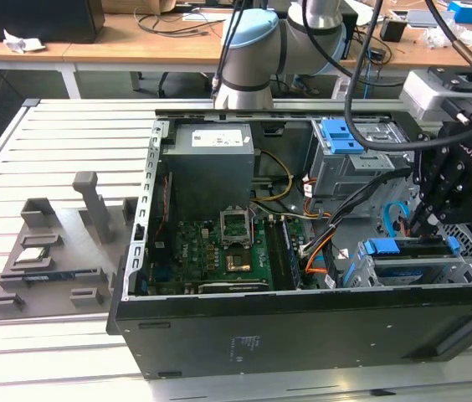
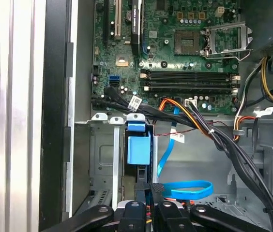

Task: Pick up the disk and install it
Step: 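Insert the second disk wire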

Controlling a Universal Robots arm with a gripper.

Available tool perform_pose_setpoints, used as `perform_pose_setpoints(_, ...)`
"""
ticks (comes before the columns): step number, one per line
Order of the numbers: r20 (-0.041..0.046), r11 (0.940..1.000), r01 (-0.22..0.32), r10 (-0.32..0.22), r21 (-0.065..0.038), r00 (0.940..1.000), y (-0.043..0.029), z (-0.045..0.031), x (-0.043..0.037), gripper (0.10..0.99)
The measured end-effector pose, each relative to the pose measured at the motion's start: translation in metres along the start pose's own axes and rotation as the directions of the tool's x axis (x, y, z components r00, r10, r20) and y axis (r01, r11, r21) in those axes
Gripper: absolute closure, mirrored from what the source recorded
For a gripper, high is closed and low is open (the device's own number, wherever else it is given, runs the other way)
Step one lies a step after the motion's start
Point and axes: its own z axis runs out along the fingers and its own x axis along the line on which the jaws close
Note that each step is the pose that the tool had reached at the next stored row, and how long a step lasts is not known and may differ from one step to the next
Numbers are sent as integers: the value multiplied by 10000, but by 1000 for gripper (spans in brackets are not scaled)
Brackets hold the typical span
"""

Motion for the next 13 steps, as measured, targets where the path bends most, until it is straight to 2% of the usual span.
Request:
perform_pose_setpoints(7, -20, 10000, 1, -1, 0, 10000, -48, 94, 2, 925)
perform_pose_setpoints(13, -16, 10000, 4, -4, 0, 10000, -49, 112, 7, 925)
